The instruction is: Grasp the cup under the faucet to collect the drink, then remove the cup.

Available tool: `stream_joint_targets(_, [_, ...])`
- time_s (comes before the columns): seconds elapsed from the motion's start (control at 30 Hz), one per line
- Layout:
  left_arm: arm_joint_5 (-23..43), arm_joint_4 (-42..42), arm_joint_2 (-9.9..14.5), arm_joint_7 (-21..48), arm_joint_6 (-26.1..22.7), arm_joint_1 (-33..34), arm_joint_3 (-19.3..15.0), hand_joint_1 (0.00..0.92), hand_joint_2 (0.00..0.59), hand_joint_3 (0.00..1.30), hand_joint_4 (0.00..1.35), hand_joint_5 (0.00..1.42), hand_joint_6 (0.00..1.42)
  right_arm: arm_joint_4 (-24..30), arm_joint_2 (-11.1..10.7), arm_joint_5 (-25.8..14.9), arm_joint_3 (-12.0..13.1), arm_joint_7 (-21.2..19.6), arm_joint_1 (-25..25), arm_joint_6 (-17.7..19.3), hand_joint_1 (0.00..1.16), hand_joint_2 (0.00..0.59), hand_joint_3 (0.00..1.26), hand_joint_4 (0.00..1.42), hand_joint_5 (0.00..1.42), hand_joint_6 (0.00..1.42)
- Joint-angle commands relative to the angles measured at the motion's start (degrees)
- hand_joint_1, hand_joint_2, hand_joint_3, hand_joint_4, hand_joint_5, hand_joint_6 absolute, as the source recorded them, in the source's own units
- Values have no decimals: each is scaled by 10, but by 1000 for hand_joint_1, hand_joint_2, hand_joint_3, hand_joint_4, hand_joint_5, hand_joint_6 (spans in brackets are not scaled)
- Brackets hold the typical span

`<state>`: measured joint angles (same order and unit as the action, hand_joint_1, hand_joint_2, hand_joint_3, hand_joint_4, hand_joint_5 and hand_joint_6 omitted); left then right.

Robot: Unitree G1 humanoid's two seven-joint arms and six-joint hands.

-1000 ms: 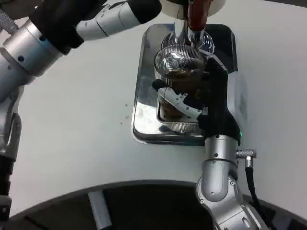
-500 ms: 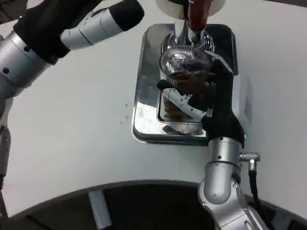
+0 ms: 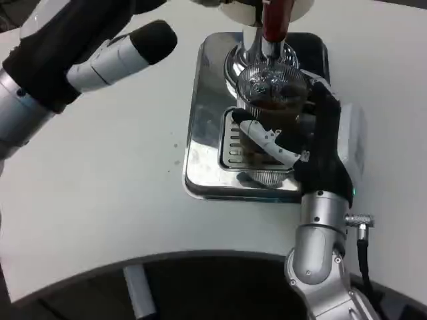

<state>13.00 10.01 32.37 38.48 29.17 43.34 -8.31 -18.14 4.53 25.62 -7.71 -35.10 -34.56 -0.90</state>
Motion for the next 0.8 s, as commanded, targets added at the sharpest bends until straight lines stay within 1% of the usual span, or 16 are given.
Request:
stream_joint_targets(0.03, [9,-18,10,0,-9,-26,-10,0,84,187,240,336,340,21,4,1,4,-5,14,5,952,178,615,706,879,729])
stream_joint_targets(0.33, [5,-40,8,-10,-20,-66,-22,0,84,188,244,338,345,68,-6,1,13,3,36,11,960,159,687,799,950,864])
stream_joint_targets(0.53, [3,-53,6,-18,-25,-87,-24,0,84,190,253,340,347,95,-10,3,20,10,49,10,961,148,711,830,1022,942])
stream_joint_targets(0.63, [2,-58,7,-19,-27,-99,-25,0,84,192,254,341,348,110,-13,4,24,14,56,9,966,149,732,845,1047,971])
stream_joint_targets(0.8, [2,-62,7,-24,-30,-110,-29,0,87,200,267,343,350,133,-17,5,29,21,66,5,967,149,732,856,1067,1001])
